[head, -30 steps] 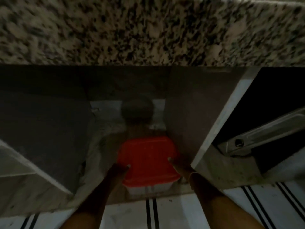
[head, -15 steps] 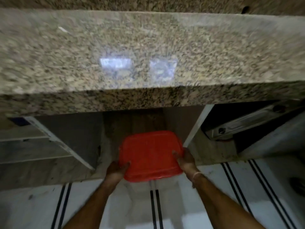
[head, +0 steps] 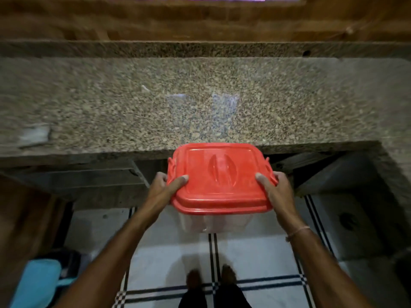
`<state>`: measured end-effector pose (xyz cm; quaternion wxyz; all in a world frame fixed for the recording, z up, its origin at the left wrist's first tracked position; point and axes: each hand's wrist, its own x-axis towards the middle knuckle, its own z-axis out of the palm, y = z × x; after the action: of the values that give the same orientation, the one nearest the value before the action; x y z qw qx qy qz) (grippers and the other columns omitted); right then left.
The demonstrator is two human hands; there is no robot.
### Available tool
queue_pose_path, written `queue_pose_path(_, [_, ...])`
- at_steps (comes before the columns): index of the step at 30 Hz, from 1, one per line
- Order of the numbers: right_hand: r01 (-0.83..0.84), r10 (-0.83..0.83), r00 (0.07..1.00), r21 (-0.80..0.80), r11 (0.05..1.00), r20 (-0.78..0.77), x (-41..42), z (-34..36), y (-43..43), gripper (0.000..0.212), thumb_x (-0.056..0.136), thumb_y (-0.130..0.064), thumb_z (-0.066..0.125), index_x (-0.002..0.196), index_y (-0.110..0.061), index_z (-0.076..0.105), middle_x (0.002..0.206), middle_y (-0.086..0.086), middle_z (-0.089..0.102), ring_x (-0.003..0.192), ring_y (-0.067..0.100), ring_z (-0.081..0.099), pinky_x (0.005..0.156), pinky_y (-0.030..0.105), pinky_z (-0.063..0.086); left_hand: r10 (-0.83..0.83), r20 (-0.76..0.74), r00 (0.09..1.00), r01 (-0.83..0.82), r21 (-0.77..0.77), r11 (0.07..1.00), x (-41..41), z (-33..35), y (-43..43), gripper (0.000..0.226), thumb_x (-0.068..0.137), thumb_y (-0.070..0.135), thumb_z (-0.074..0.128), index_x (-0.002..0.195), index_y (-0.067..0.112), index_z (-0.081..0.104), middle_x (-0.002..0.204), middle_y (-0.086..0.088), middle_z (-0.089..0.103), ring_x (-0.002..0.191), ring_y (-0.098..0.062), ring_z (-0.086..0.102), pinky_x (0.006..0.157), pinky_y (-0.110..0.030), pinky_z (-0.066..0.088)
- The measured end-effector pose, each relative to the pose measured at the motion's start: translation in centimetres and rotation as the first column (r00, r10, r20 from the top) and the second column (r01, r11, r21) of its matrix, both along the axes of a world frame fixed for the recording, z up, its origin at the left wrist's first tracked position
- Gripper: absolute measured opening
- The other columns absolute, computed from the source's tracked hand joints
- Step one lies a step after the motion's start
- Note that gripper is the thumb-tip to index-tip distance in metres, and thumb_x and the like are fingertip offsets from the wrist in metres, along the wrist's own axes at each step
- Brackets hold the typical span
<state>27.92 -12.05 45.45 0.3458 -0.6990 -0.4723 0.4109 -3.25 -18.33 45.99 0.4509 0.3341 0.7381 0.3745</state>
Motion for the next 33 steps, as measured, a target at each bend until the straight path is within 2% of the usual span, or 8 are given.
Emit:
queue_pose_path(3, [0.01, -0.009, 1.0, 0.06, 0.998, -0.021, -0.3, 5.9, 0.8, 0.044, 0.082, -0.046, 0.079, 0.112, -0.019, 0.063, 0.103, -0.001, 0.071, 0.092, 0.018, 0.068, 0.08, 0.034, 0.051, -0.053, 0.024, 0.998, 0.05, 0.124, 0.991, -1.6, 6.0, 0.3, 0.07, 0.067, 0.066, 0.075, 0.109, 0.012, 0.062, 0.1, -0.003, 0.073, 0.081, -0.017, 0.073, 0.062, -0.027, 0.053])
queue_pose_path(7, [0.009, 0.002, 0.998, 0.167, 0.986, -0.069, -1.8, 11.2, 3.8, 0.055, 0.074, -0.057, 0.076, 0.113, -0.021, 0.064, 0.105, -0.001, 0.073, 0.095, 0.02, 0.071, 0.086, 0.039, 0.058, -0.103, 0.014, 0.995, 0.096, 0.264, 0.96, -3.3, 12.1, 3.8, 0.067, 0.073, 0.059, 0.075, 0.106, 0.002, 0.07, 0.082, -0.004, 0.075, 0.065, -0.011, 0.071, 0.053, -0.021, 0.051])
queue_pose_path(10, [-0.005, 0.023, 0.997, 0.244, 0.97, -0.073, -3.2, 14.0, 6.6, 0.055, 0.08, -0.055, 0.075, 0.119, -0.018, 0.063, 0.11, 0.002, 0.072, 0.096, 0.019, 0.07, 0.08, 0.036, 0.057, -0.115, -0.01, 0.993, 0.112, 0.32, 0.941, -4.1, 14.7, 7.0, 0.066, 0.074, 0.065, 0.076, 0.101, 0.004, 0.071, 0.08, -0.007, 0.075, 0.067, -0.021, 0.073, 0.054, -0.029, 0.053])
queue_pose_path(13, [-0.062, 0.09, 0.992, 0.266, 0.962, -0.093, -4.1, 16.2, 10.2, 0.058, 0.084, -0.056, 0.071, 0.127, -0.02, 0.058, 0.114, 0.002, 0.07, 0.097, 0.021, 0.073, 0.082, 0.044, 0.063, -0.095, -0.015, 0.995, 0.094, 0.365, 0.926, -3.9, 16.6, 10.4, 0.037, 0.089, 0.049, 0.072, 0.095, 0.014, 0.065, 0.081, -0.006, 0.075, 0.066, -0.017, 0.074, 0.058, -0.032, 0.059])
queue_pose_path(15, [-0.084, 0.125, 0.984, 0.285, 0.955, -0.129, -4.6, 17.1, 13.3, 0.057, 0.087, -0.053, 0.071, 0.13, -0.019, 0.056, 0.115, 0.002, 0.069, 0.096, 0.021, 0.074, 0.078, 0.042, 0.064, -0.085, -0.034, 0.996, 0.091, 0.381, 0.92, -3.9, 17.2, 13.0, 0.025, 0.095, 0.043, 0.068, 0.096, 0.02, 0.06, 0.086, -0.005, 0.074, 0.062, -0.01, 0.073, 0.057, -0.027, 0.059])
queue_pose_path(22, [-0.088, 0.126, 0.983, 0.263, 0.961, -0.132, -6.2, 16.0, 25.3, 0.054, 0.085, -0.054, 0.071, 0.125, -0.022, 0.055, 0.114, 0.004, 0.069, 0.094, 0.023, 0.074, 0.078, 0.047, 0.065, 0.004, -0.108, 0.994, 0.033, 0.336, 0.941, -4.7, 15.4, 24.3, 0.057, 0.09, 0.057, 0.068, 0.12, 0.011, 0.053, 0.101, -0.01, 0.072, 0.074, -0.018, 0.075, 0.052, -0.024, 0.055])
queue_pose_path(27, [-0.137, 0.157, 0.982, 0.174, 0.975, -0.107, -6.6, 12.9, 33.1, 0.054, 0.072, -0.066, 0.072, 0.111, -0.032, 0.055, 0.111, 0.001, 0.07, 0.095, 0.024, 0.074, 0.082, 0.053, 0.064, 0.026, -0.101, 0.995, -0.002, 0.236, 0.972, -5.7, 13.1, 31.3, 0.057, 0.09, 0.055, 0.069, 0.118, 0.008, 0.054, 0.1, -0.013, 0.073, 0.069, -0.017, 0.075, 0.05, -0.025, 0.054])
queue_pose_path(33, [-0.222, 0.228, 0.973, 0.124, 0.967, -0.035, -8.7, 13.3, 38.0, 0.068, 0.068, -0.059, 0.071, 0.121, -0.019, 0.053, 0.11, 0.003, 0.069, 0.093, 0.023, 0.073, 0.081, 0.05, 0.064, 0.1, -0.113, 0.989, -0.077, 0.188, 0.979, -7.8, 12.3, 35.2, 0.057, 0.094, 0.061, 0.059, 0.117, 0.009, 0.058, 0.095, -0.009, 0.074, 0.061, -0.011, 0.071, 0.043, -0.02, 0.048])
